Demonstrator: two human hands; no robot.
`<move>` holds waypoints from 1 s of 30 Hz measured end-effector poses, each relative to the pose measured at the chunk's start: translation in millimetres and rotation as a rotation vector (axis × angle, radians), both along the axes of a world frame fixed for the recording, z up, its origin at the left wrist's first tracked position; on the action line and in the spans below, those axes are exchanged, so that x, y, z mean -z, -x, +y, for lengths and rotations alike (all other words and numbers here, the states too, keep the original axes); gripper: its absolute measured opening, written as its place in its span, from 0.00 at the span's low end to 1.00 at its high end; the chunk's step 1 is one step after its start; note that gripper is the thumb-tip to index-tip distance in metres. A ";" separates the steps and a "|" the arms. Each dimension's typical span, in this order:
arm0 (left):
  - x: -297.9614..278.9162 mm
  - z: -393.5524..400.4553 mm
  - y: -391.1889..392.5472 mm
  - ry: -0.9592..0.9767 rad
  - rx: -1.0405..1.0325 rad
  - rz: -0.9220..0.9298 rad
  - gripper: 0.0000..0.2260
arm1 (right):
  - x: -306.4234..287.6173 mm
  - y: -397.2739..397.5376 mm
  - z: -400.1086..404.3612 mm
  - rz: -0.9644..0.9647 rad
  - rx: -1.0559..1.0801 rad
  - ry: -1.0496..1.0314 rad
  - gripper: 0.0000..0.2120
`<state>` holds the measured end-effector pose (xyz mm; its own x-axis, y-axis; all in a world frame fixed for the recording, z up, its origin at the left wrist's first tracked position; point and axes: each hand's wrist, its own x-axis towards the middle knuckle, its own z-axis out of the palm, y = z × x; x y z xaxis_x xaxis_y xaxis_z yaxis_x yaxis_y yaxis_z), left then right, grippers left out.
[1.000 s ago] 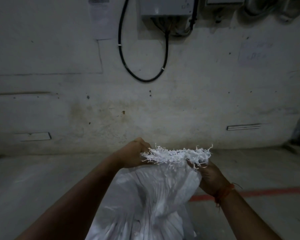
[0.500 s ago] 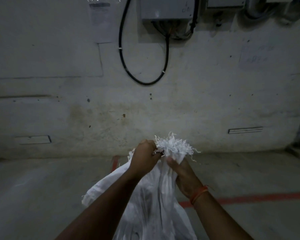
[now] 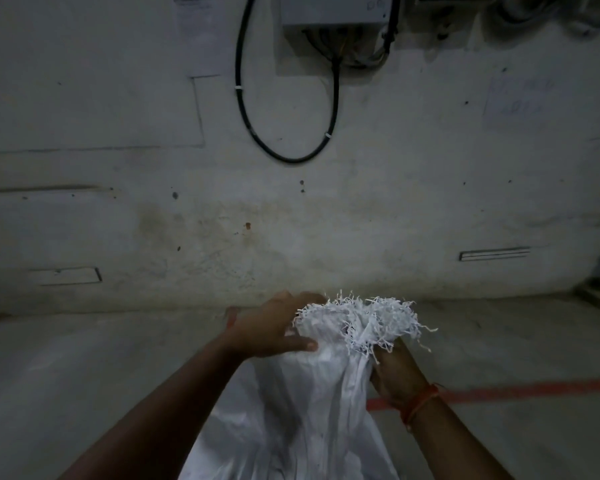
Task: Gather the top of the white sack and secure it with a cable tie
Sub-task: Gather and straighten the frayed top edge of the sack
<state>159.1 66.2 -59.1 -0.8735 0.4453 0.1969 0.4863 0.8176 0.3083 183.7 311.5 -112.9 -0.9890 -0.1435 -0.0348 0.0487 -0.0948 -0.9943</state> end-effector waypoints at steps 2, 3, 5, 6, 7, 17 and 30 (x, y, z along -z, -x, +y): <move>4.3 -1.8 3.9 0.143 -0.037 0.032 0.33 | -6.9 2.9 -1.1 0.204 -0.091 -0.177 0.15; 6.1 -2.3 5.8 0.140 -0.025 0.048 0.32 | -11.9 4.3 -1.9 0.278 -0.193 -0.298 0.16; 4.9 -1.2 7.3 0.099 0.050 0.094 0.26 | 20.3 22.4 12.7 0.622 -0.192 -0.647 0.15; 3.7 -1.4 7.8 0.091 0.083 0.116 0.24 | 26.7 24.2 15.1 0.713 -0.154 -0.695 0.13; 3.8 -3.4 9.9 0.085 0.100 0.123 0.23 | 36.0 28.7 17.5 0.680 -0.184 -0.684 0.12; 3.4 -2.5 0.3 -0.015 -0.029 0.067 0.20 | -8.2 -2.8 -5.5 -0.071 -0.217 0.606 0.33; -5.3 33.2 -17.5 -0.226 -0.060 0.256 0.09 | -17.2 -0.9 -39.8 0.227 -0.174 0.076 0.24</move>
<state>176.7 99.4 -53.9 -0.8065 0.3141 0.5009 0.5240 0.7721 0.3595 184.7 271.7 -95.8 -0.9304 -0.3055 0.2024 -0.1524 -0.1796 -0.9719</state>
